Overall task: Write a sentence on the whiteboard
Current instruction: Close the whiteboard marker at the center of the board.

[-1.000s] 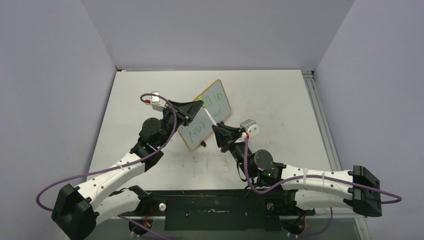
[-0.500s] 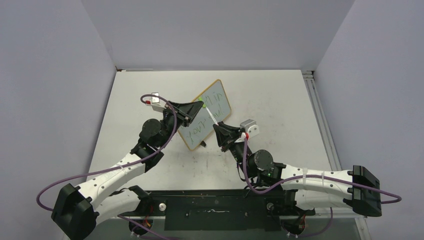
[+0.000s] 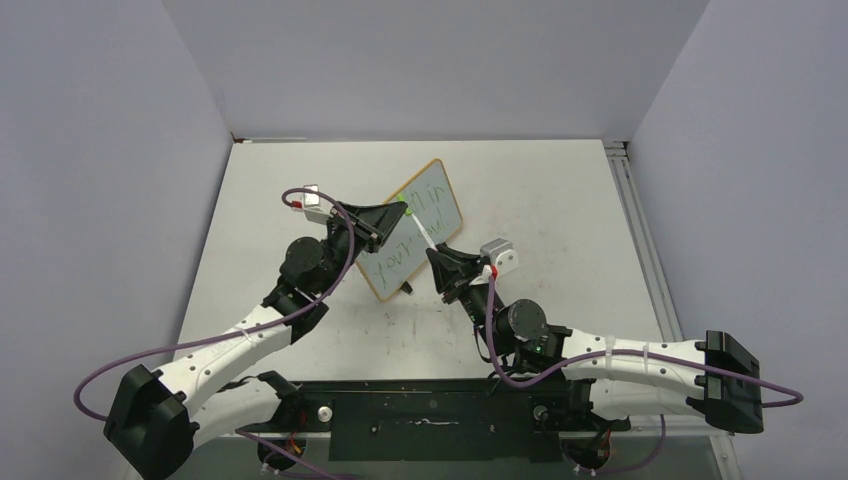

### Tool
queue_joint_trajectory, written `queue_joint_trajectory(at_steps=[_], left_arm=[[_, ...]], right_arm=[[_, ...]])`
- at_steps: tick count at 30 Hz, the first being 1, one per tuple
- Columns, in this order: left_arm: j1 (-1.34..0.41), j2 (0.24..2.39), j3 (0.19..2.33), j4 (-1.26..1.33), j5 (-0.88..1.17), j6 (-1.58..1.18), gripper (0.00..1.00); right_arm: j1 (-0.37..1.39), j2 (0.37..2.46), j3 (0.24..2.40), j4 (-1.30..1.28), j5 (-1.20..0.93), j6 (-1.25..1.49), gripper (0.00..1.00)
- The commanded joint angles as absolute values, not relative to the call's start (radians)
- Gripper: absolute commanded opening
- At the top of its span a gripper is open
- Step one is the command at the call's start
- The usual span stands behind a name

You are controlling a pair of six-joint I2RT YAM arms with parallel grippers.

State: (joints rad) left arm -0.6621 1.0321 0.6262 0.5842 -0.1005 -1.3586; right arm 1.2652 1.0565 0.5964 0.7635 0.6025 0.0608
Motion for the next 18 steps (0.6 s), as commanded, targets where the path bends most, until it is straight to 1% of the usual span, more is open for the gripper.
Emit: queue_joint_trajectory(at_steps=[1,18], left_arm=[[-0.667,1.041,0.637,0.645,-0.101,-1.361,0.00],[-0.667,1.054,0.632,0.667,-0.093,-1.374,0.00]], right_arm=[[1.271,1.050,0.622,0.818,0.584,0.064,0.05],[1.273,1.071,0.630,0.813,0.586,0.071,0.05]])
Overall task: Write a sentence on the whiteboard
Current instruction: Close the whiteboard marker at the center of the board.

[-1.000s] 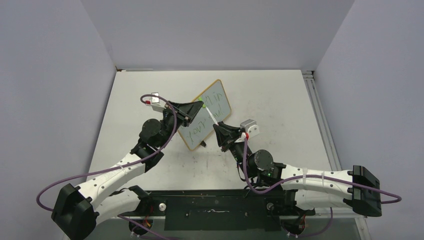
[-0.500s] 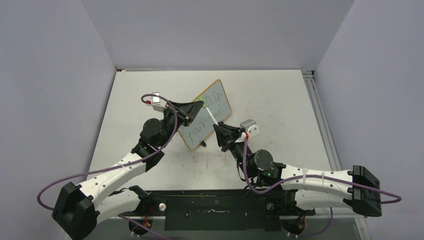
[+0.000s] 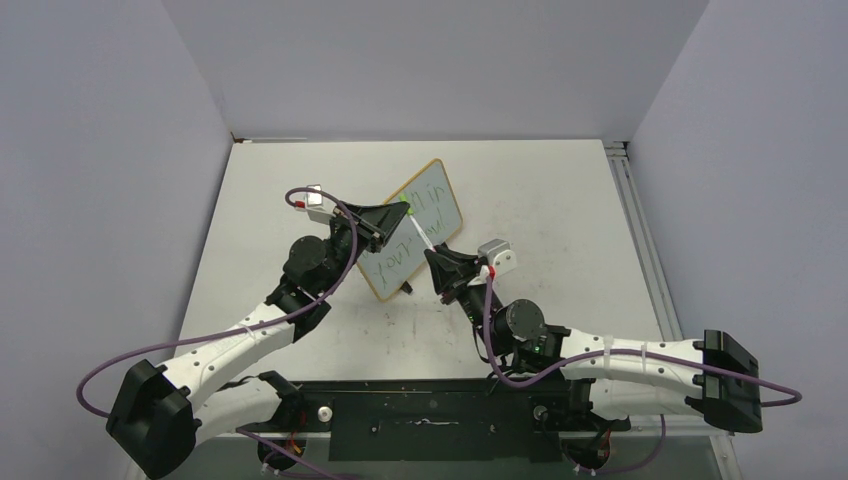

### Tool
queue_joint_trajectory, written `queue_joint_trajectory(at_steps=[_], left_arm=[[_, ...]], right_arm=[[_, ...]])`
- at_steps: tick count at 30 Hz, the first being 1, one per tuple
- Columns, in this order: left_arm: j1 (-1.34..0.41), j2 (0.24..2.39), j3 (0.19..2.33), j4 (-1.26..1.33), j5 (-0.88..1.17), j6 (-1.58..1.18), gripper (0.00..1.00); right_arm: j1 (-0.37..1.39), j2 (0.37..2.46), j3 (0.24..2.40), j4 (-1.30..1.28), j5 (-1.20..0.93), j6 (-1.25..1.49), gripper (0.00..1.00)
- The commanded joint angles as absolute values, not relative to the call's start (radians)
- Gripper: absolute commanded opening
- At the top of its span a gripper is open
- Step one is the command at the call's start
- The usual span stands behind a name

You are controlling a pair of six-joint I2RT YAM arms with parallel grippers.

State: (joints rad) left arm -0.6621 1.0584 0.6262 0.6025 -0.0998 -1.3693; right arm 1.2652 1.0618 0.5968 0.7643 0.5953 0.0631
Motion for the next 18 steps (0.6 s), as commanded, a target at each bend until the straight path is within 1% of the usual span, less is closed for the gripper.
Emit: queue_joint_trajectory(at_steps=[1,9,18], left_arm=[[-0.667,1.052,0.631,0.667,-0.094,-1.373,0.00],[-0.670,1.048,0.628,0.668,-0.087,-1.378,0.00],[-0.690,1.048,0.620,0.670,-0.092,-1.381,0.00]], right_arm=[[1.273,1.071,0.629,0.813,0.589,0.071,0.05],[1.272,1.080,0.631,0.833,0.608,0.041,0.05],[1.248,1.144,0.668,0.884,0.613,-0.048,0.05]])
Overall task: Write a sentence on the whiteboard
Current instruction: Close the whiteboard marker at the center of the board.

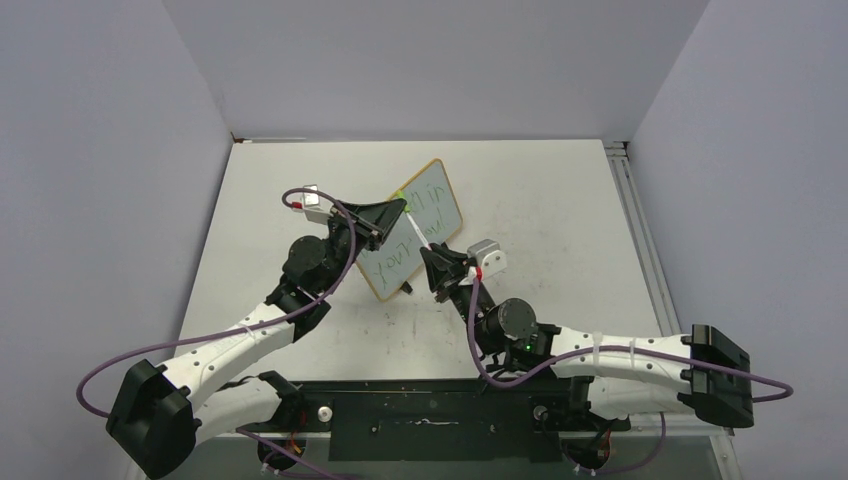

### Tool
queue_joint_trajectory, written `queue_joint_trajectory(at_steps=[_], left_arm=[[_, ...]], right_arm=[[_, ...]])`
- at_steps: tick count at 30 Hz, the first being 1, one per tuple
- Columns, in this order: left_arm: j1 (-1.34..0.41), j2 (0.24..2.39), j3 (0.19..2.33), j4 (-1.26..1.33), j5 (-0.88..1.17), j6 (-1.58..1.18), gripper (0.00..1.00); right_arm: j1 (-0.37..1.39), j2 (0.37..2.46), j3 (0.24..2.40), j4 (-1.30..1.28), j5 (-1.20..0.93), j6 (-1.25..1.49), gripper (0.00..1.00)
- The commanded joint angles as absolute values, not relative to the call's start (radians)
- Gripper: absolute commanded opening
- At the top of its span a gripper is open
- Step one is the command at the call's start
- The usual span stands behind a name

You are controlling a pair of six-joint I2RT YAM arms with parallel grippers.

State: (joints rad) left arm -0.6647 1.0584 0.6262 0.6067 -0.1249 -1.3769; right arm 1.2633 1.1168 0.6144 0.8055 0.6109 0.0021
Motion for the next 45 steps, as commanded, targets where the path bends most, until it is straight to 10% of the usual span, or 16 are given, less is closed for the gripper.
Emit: queue_joint_trajectory(at_steps=[1,45], left_arm=[[-0.693,1.048,0.618,0.670,-0.094,-1.381,0.00],[-0.857,1.031,0.565,0.748,-0.186,-1.336,0.00]], right_arm=[[1.244,1.151,0.669,0.893,0.613,-0.055,0.05],[1.146,1.275,0.696,1.094,0.621,-0.129,0.05]])
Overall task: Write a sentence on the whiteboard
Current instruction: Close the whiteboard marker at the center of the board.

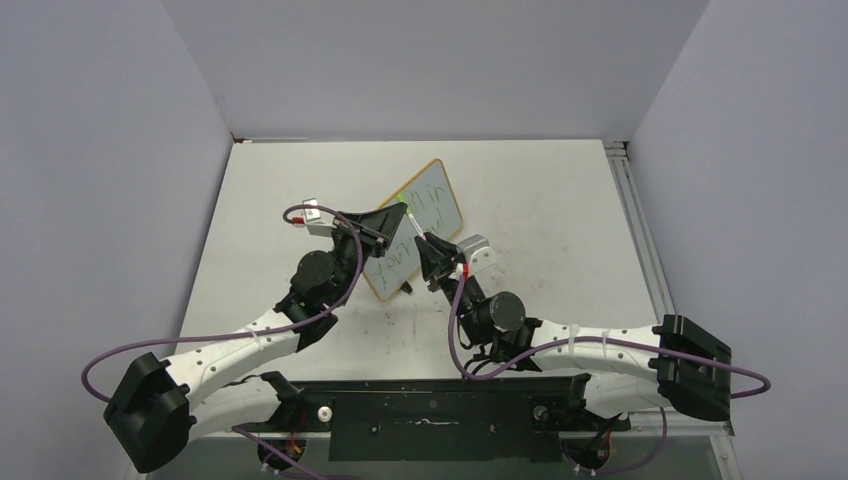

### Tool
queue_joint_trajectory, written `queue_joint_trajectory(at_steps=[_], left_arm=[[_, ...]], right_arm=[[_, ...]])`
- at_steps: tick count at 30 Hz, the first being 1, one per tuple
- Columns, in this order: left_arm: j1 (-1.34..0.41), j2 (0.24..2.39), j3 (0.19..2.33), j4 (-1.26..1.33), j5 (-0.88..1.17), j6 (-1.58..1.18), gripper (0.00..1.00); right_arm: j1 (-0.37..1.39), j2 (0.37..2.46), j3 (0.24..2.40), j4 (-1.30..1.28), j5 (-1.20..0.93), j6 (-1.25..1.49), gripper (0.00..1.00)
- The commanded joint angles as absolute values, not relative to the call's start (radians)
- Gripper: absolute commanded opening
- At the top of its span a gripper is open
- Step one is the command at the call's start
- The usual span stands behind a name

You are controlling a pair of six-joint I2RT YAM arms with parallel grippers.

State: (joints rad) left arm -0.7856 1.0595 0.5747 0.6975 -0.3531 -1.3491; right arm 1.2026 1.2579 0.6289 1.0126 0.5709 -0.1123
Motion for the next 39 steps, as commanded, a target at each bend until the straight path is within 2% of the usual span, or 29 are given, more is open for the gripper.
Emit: queue_joint_trajectory(at_steps=[1,14,20,21,24,29,32,35,39], left_arm=[[-0.859,1.031,0.563,0.751,-0.185,-1.336,0.00],[-0.879,1.024,0.560,0.756,-0.186,-1.322,0.00],[-0.816,1.004,0.632,0.644,-0.110,-1.255,0.02],[-0.802,1.003,0.647,0.625,-0.091,-1.240,0.09],[-0.773,0.986,0.678,0.577,-0.066,-1.197,0.23],[-0.740,0.940,0.738,0.442,-0.048,-1.093,0.55],[-0.716,0.930,0.773,0.400,0.009,-1.014,0.74],[-0.683,0.935,0.799,0.398,0.114,-0.950,0.81],[-0.657,0.937,0.822,0.411,0.225,-0.870,0.85]], right_arm=[[1.145,1.276,0.696,1.098,0.619,-0.128,0.05],[1.132,1.287,0.696,1.125,0.609,-0.120,0.05],[1.132,1.217,0.658,1.076,0.591,-0.094,0.05],[1.133,1.204,0.649,1.065,0.594,-0.090,0.05],[1.133,1.159,0.618,1.038,0.603,-0.074,0.05],[1.129,1.088,0.593,0.991,0.607,-0.051,0.05],[1.089,1.035,0.588,0.930,0.527,0.033,0.05],[0.980,0.968,0.588,0.826,0.356,0.204,0.05],[0.795,0.883,0.579,0.778,0.034,0.437,0.05]])
